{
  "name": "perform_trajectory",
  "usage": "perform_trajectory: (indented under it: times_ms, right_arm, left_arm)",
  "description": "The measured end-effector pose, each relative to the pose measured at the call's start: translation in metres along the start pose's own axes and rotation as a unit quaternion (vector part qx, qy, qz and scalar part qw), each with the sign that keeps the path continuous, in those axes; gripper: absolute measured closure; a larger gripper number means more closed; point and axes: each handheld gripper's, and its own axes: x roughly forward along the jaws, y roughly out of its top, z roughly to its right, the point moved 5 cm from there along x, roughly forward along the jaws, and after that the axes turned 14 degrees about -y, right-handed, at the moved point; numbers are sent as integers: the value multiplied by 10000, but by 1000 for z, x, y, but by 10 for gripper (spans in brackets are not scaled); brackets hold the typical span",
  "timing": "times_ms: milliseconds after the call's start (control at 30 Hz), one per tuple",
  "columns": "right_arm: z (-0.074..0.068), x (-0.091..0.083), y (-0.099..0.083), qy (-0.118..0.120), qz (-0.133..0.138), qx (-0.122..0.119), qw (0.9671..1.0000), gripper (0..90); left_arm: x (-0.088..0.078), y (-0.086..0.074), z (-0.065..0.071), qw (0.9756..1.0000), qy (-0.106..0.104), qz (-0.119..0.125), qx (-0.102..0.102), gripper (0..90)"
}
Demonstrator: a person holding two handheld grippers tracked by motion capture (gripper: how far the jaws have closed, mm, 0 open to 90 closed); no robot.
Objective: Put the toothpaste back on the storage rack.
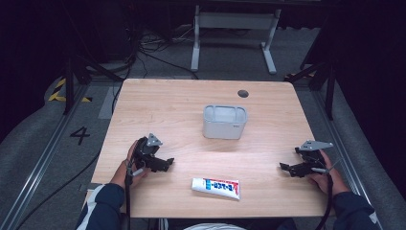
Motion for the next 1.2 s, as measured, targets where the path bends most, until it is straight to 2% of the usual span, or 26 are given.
perform_trajectory:
  times_ms: [167, 200, 367, 467, 500, 567, 600, 633, 667, 700, 767, 833, 867, 933, 1000, 1067, 1167, 1200]
  right_arm:
    - [0, 0, 0, -22, 0, 9, 10000, 4]
    - [0, -1, -1, -36, -4, 25, 10000, 4]
    - [0, -1, -1, -57, -16, 66, 10000, 4]
    - [0, -1, -1, -49, -15, 59, 10000, 4]
    - [0, -1, -1, -50, -14, 59, 10000, 4]
    - [0, -1, -1, -52, -14, 60, 10000, 4]
    - [0, -1, -1, -56, -15, 70, 10000, 4]
    - [0, -1, -1, -60, -17, 74, 10000, 4]
    - [0, -1, -1, -60, -17, 71, 10000, 4]
    - [0, -1, -1, -61, -17, 76, 10000, 4]
    - [0, -1, -1, -59, -17, 75, 10000, 4]
    - [0, -1, -1, -58, -16, 73, 10000, 4]
    - [0, -1, -1, -62, -16, 75, 10000, 4]
    - [0, -2, -1, -71, -17, 86, 9999, 4]
    - [0, -2, -2, -96, -15, 82, 9999, 4]
    - [0, -2, -2, -98, -18, 88, 9999, 5]
    - [0, -2, -2, -97, -19, 89, 9999, 5]
    - [0, -2, -2, -101, -19, 89, 9999, 5]
  left_arm:
    - [-1, -1, -2, 9998, -125, -11, 169, 1]
    - [-2, -2, -1, 9998, -138, -17, 149, 1]
    - [-4, -4, 1, 9992, -252, -173, 268, 2]
    - [-7, -3, 0, 9976, -337, -401, 461, 3]
    - [-8, -2, 1, 9967, -364, -522, 497, 4]
    - [-12, 0, 1, 9934, -317, -838, 722, 6]
    - [-15, 3, 1, 9916, -223, -980, 813, 26]
    - [-18, 6, 3, 9904, -269, -1007, 903, 133]
    - [-22, 9, 6, 9897, -360, -987, 968, 279]
    - [-24, 12, 8, 9889, -421, -971, 1041, 317]
    - [-28, 18, 15, 9878, -415, -998, 1121, 169]
    - [-33, 22, 22, 9845, -575, -1021, 1306, 258]
    - [-34, 24, 25, 9839, -590, -1023, 1339, 266]
    - [-36, 29, 31, 9821, -574, -1005, 1483, 242]
    - [-36, 33, 38, 9784, -712, -1101, 1600, 246]
    - [-36, 37, 45, 9754, -715, -1145, 1745, 257]
    - [-35, 45, 56, 9729, -715, -1153, 1875, 257]
    - [-35, 47, 60, 9721, -781, -1110, 1913, 250]
